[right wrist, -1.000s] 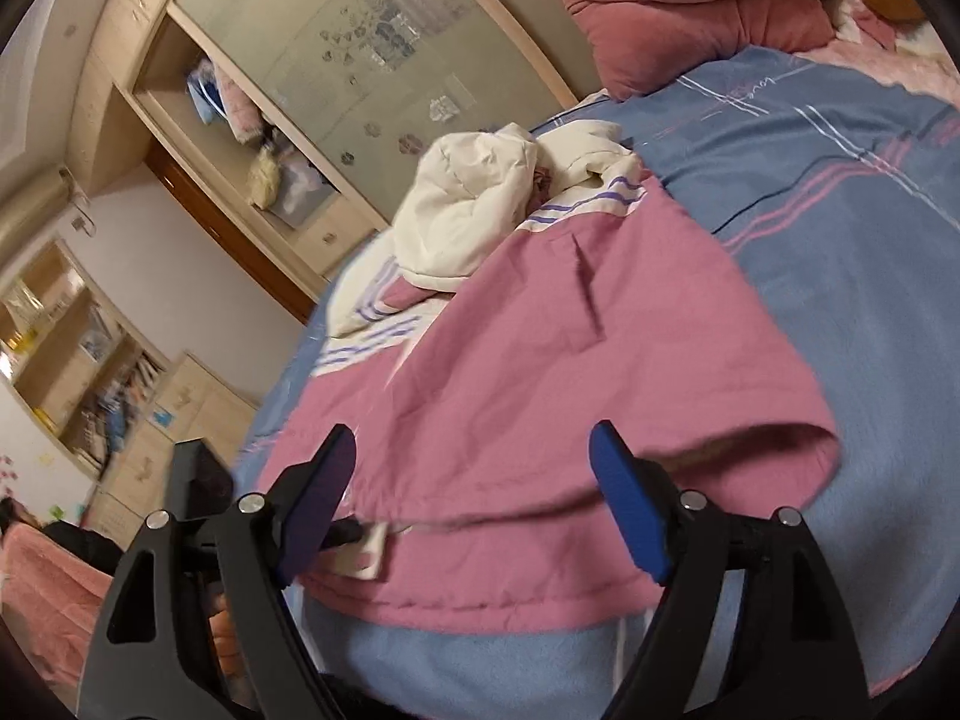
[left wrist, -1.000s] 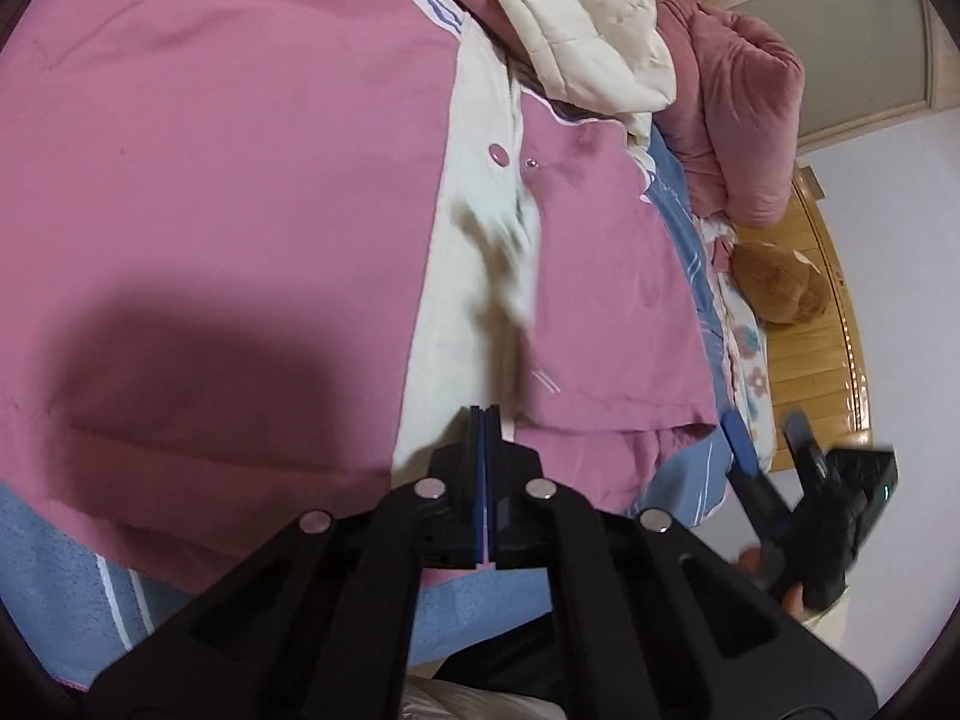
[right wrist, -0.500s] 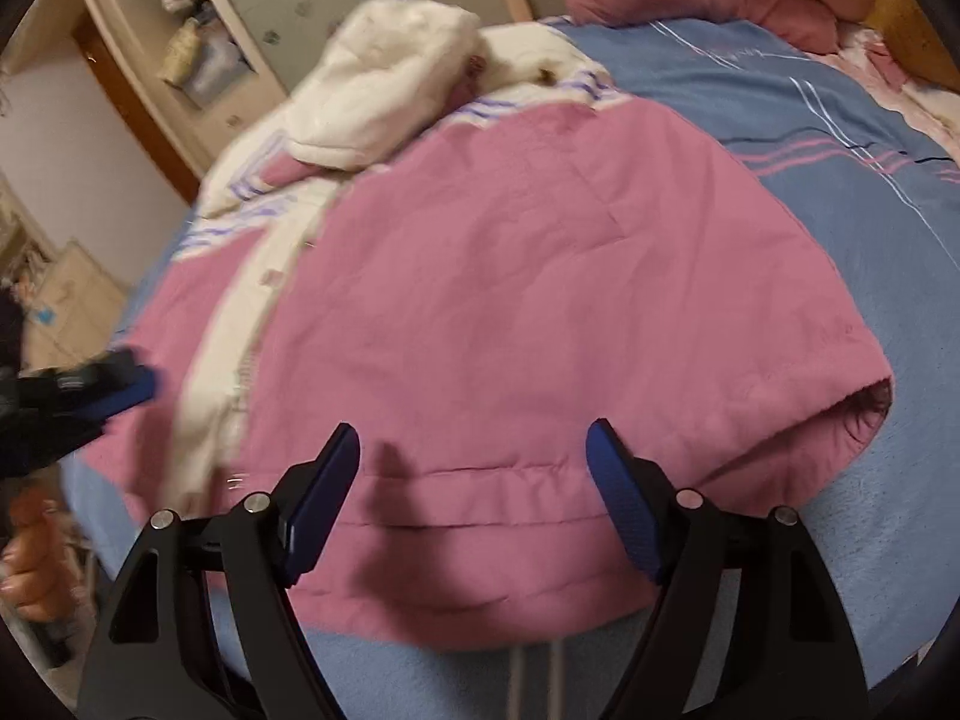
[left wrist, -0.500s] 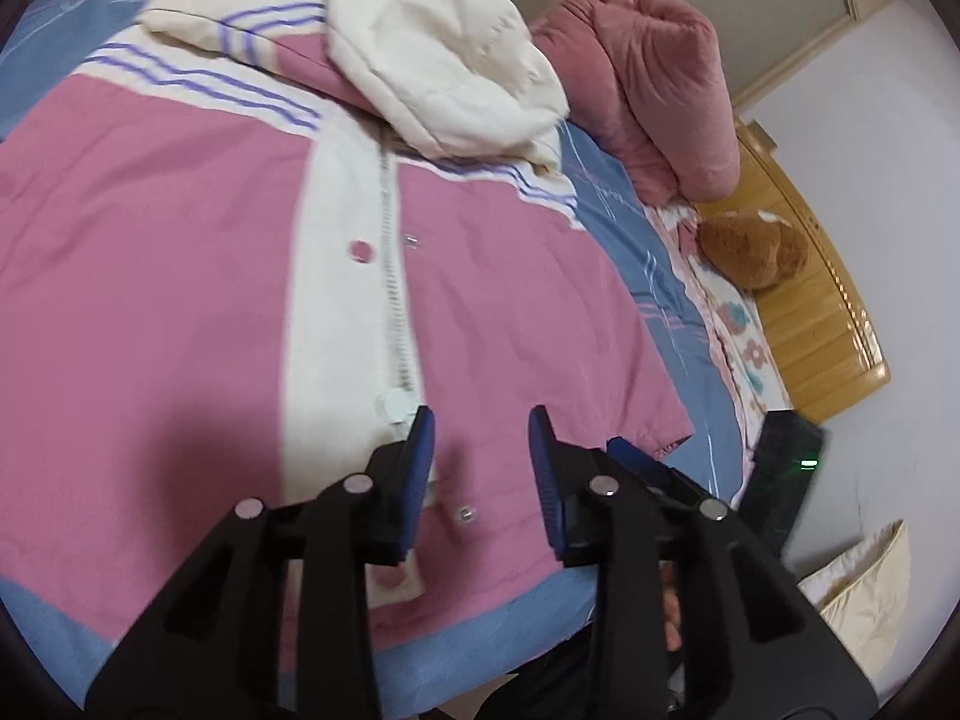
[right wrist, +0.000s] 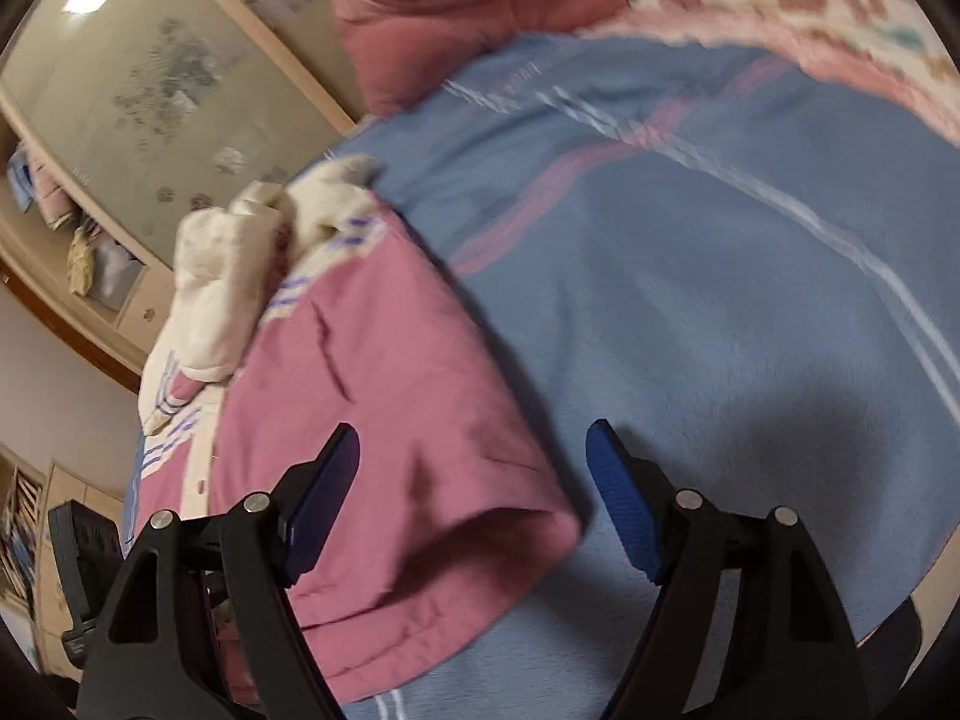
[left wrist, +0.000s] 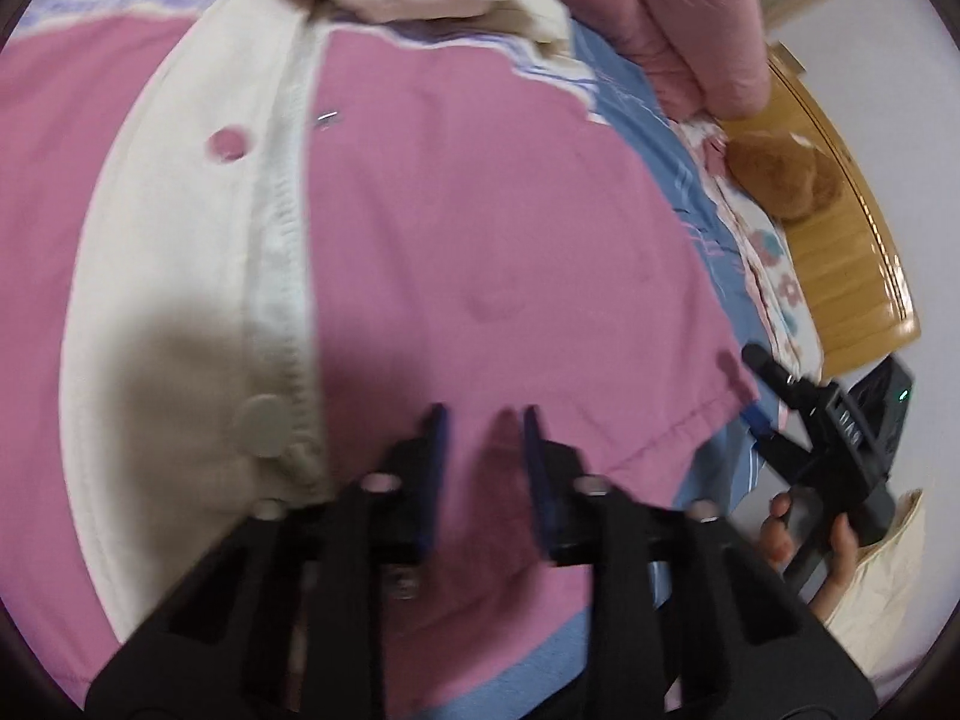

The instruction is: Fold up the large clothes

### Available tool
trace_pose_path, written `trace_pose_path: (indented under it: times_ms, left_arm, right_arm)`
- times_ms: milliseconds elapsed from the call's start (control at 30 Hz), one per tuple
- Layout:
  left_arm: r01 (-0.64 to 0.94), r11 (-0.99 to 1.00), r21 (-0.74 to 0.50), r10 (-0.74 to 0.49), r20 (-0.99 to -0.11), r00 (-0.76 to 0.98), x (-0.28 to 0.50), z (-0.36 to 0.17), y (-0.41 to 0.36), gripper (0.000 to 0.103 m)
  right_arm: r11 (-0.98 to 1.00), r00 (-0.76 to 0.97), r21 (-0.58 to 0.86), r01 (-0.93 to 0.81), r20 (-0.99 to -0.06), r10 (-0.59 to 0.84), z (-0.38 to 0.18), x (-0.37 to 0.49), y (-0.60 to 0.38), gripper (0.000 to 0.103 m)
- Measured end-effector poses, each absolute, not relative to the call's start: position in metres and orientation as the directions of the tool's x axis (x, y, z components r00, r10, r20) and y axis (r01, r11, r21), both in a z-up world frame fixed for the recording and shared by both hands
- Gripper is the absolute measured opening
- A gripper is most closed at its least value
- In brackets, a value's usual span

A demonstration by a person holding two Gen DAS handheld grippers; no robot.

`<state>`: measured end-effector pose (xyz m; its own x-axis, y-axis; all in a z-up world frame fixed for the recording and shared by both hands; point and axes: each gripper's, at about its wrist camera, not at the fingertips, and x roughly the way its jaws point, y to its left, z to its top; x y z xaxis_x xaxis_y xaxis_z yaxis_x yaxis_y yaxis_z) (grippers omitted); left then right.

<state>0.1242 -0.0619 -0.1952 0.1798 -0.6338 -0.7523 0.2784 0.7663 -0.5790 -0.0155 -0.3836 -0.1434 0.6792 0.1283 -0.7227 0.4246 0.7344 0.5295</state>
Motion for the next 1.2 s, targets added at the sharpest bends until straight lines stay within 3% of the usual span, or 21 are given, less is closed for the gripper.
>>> trace_pose_path:
  times_ms: [33, 133, 233, 267, 333, 400, 500, 600, 767, 1033, 1200]
  left_arm:
    - [0.250, 0.758, -0.602, -0.647, -0.742, 0.174, 0.127, -0.201, -0.053, 0.003]
    - [0.202, 0.715, -0.669, -0.697, -0.703, 0.141, 0.132, -0.212, -0.040, 0.003]
    - [0.242, 0.753, -0.611, -0.654, -0.736, 0.176, 0.120, -0.196, -0.040, 0.005]
    - [0.283, 0.758, -0.587, -0.645, -0.737, 0.202, 0.111, -0.182, -0.039, 0.012]
    - [0.352, 0.746, -0.565, -0.660, -0.698, 0.278, 0.094, -0.153, -0.020, 0.053]
    - [0.371, 0.784, -0.498, -0.619, -0.679, 0.395, 0.079, -0.130, 0.012, 0.075]
    - [0.276, 0.895, -0.351, -0.446, -0.680, 0.581, 0.065, -0.110, 0.080, 0.085]
    - [0.105, 0.951, -0.292, -0.289, -0.712, 0.640, 0.066, -0.115, 0.150, 0.086]
    - [-0.125, 0.903, -0.410, -0.262, -0.758, 0.597, 0.070, -0.146, 0.243, 0.086]
    - [-0.103, 0.862, -0.497, -0.373, -0.757, 0.536, 0.068, -0.172, 0.238, 0.086]
    - [-0.082, 0.887, -0.454, -0.344, -0.770, 0.537, 0.066, -0.171, 0.228, 0.086]
  right_arm:
    - [0.723, 0.677, 0.553, 0.414, -0.718, 0.161, -0.149, -0.015, -0.382, 0.078]
    - [0.754, 0.669, 0.524, 0.396, -0.727, 0.154, -0.153, -0.012, -0.367, 0.080]
    - [0.805, 0.652, 0.459, 0.375, -0.748, 0.123, -0.149, -0.008, -0.354, 0.080]
    - [0.807, 0.654, 0.461, 0.370, -0.746, 0.126, -0.149, -0.009, -0.355, 0.081]
    - [0.795, 0.663, 0.486, 0.363, -0.734, 0.146, -0.146, -0.011, -0.360, 0.081]
    - [0.781, 0.676, 0.509, 0.362, -0.720, 0.156, -0.141, -0.016, -0.366, 0.081]
    - [0.788, 0.699, 0.498, 0.361, -0.704, 0.124, -0.133, -0.024, -0.370, 0.081]
    - [0.775, 0.715, 0.543, 0.323, -0.677, 0.177, -0.136, -0.022, -0.374, 0.081]
    - [0.733, 0.708, 0.584, 0.348, -0.676, 0.203, -0.149, -0.015, -0.377, 0.084]
    - [0.720, 0.699, 0.599, 0.350, -0.679, 0.224, -0.156, -0.016, -0.378, 0.085]
    - [0.719, 0.718, 0.612, 0.328, -0.657, 0.232, -0.156, -0.022, -0.378, 0.085]
